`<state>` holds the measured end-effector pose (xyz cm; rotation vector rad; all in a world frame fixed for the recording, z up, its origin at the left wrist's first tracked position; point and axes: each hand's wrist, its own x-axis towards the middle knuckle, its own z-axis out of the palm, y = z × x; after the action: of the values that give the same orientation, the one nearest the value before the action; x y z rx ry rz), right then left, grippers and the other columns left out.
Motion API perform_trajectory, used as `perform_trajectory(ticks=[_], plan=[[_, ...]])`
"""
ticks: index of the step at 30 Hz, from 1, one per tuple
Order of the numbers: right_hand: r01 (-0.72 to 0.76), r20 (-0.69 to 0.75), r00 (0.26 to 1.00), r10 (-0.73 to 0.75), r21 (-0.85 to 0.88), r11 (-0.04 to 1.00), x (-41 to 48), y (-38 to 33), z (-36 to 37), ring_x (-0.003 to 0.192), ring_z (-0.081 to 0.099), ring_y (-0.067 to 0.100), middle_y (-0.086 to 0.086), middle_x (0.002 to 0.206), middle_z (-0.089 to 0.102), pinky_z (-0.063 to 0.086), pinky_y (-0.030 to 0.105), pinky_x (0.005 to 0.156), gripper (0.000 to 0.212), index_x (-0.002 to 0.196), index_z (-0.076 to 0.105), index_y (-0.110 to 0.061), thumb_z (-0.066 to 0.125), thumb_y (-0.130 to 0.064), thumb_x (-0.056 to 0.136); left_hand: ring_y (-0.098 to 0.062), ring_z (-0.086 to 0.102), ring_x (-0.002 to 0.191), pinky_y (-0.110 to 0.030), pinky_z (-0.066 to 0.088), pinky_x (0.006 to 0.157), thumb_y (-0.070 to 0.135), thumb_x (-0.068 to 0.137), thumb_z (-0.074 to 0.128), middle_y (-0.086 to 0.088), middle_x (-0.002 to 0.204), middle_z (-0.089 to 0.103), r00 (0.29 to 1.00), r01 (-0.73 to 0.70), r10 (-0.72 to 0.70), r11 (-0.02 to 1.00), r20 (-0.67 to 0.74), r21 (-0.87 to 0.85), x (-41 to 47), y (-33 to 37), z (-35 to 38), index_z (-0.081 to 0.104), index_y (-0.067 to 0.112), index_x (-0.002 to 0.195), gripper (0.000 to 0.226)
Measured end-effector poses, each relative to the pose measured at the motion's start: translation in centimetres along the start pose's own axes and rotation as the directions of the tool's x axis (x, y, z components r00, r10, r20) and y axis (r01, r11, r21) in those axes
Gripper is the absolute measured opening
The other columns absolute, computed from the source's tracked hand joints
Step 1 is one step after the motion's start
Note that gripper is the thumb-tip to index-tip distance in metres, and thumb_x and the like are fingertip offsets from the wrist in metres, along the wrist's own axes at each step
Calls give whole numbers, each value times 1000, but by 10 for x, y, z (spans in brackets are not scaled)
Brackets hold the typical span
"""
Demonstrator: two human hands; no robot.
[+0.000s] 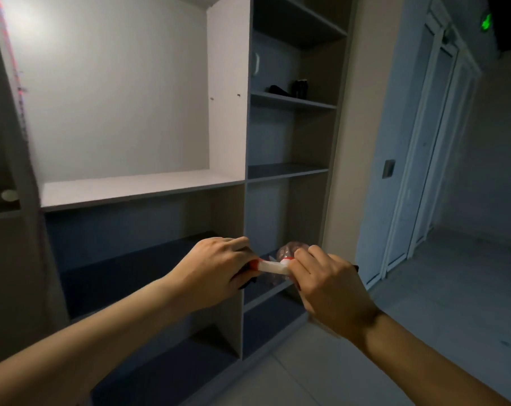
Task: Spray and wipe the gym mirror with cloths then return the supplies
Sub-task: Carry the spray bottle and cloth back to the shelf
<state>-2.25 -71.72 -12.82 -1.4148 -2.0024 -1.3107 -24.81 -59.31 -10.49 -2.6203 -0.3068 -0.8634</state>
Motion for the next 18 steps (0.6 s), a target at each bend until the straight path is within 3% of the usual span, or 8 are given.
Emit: perform_trajectory(ticks=[4, 8, 11, 13, 15, 18], plan=[[-18, 11, 1000, 18, -42, 999, 34, 18, 42, 65, 47, 17, 4, 79, 58, 39, 25, 49, 9, 91, 68, -10, 72, -19, 93, -9, 59, 75, -23, 50, 66, 46, 104, 41, 12, 97, 60, 992, -103, 107, 993, 68, -50, 31, -66, 19, 73, 28, 116, 39], [-52, 23, 998, 54, -68, 996, 58, 35, 80, 68, 50, 19, 4, 81, 59, 33, 23, 53, 12, 89, 67, -10, 78, -14, 86, -19, 58, 70, -33, 51, 61, 27, 97, 69, 2, 88, 63, 970, -235, 241, 964, -27, 125, 56, -107, 55, 76, 15, 98, 14], [-90, -11, 996, 90, -6, 996, 74, 55, 113, 64, 45, 17, 4, 80, 57, 25, 23, 53, 21, 88, 63, -10, 82, -12, 80, -21, 57, 68, -34, 50, 59, 23, 93, 76, -3, 89, 65, 971, -201, 222, 960, -92, 195, 69, -130, 85, 76, 10, 98, 14], [-59, -4, 998, 59, 10, 998, 83, 72, 137, 62, 43, 16, 2, 78, 55, 28, 24, 48, 20, 87, 62, -11, 81, -13, 82, -19, 57, 68, -34, 51, 60, 26, 97, 71, 0, 88, 64, 981, -149, 161, 982, -105, 112, 79, -145, 101, 76, 13, 100, 14], [-18, 2, 1000, 18, 8, 1000, 88, 92, 164, 61, 42, 15, 1, 77, 54, 35, 26, 44, 9, 86, 64, -12, 71, -16, 90, -13, 60, 71, -31, 55, 64, 30, 98, 69, 8, 89, 64, 998, -52, 48, 995, -45, -81, 95, -162, 112, 77, 19, 106, 16], [-2, -5, 1000, 2, 44, 999, 98, 125, 206, 62, 43, 16, 1, 77, 53, 41, 31, 43, 45, 84, 64, -13, 29, -22, 110, -7, 63, 79, -20, 52, 70, 35, 102, 62, 12, 99, 66, 995, -13, 29, 988, 100, -157, 124, -193, 125, 75, 23, 116, 22]])
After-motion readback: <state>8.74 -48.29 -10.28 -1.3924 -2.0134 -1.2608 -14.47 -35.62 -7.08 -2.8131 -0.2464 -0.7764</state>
